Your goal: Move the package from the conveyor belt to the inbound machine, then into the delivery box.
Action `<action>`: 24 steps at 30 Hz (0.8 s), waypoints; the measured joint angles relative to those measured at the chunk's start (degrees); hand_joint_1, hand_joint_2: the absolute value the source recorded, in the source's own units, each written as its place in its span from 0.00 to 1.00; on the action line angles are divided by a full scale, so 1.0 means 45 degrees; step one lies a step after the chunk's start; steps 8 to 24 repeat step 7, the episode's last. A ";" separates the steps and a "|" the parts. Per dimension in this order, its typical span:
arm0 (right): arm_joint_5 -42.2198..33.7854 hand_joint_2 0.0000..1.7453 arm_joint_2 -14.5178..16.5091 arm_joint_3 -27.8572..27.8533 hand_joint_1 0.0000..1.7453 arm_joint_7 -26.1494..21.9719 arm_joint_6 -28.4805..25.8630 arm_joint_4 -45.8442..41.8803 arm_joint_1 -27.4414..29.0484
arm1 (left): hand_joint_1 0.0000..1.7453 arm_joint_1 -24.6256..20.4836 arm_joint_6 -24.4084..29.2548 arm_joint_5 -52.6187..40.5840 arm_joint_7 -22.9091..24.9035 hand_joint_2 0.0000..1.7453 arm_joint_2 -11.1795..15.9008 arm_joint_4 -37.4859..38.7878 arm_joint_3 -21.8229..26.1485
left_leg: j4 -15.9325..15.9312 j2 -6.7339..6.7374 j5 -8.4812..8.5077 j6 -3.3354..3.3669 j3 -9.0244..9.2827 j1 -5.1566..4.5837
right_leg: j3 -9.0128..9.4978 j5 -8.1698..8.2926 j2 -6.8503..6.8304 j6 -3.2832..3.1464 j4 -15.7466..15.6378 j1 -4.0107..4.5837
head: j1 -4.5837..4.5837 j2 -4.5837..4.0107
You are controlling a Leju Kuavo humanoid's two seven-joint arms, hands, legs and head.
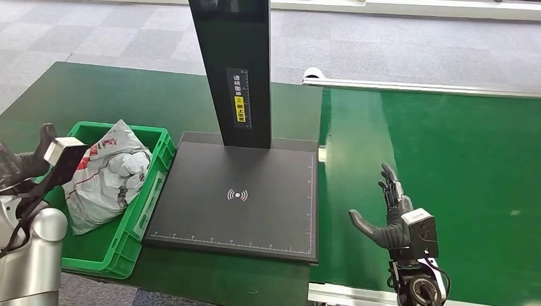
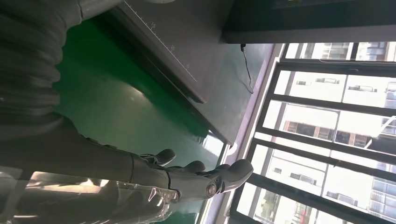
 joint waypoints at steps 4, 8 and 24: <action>-0.0123 1.00 -0.0005 0.0020 0.00 -0.0091 0.0000 0.0013 -0.0094 | 0.00 0.0138 -0.0031 0.0782 -0.0871 0.00 -0.0165 -0.0501 -0.0067 | 0.0001 -0.0002 0.0000 0.0000 0.0000 -0.0001 | -0.0003 0.0000 -0.0001 0.0000 -0.0001 -0.0001 | -0.0001 -0.0001; -0.0776 1.00 -0.0051 0.0079 0.00 -0.0232 0.0350 0.0070 -0.0211 | 0.00 0.0239 -0.1644 0.2783 -0.2180 0.00 -0.0425 -0.0672 -0.0499 | 0.0003 -0.0017 0.0001 0.0002 0.0003 -0.0009 | 0.0002 -0.0002 -0.0019 0.0004 -0.0003 -0.0009 | -0.0002 0.0001; -0.0776 1.00 -0.0051 0.0079 0.00 -0.0232 0.0350 0.0070 -0.0211 | 0.00 0.0239 -0.1644 0.2783 -0.2180 0.00 -0.0425 -0.0672 -0.0499 | 0.0003 -0.0017 0.0001 0.0002 0.0003 -0.0009 | 0.0002 -0.0002 -0.0019 0.0004 -0.0003 -0.0009 | -0.0002 0.0001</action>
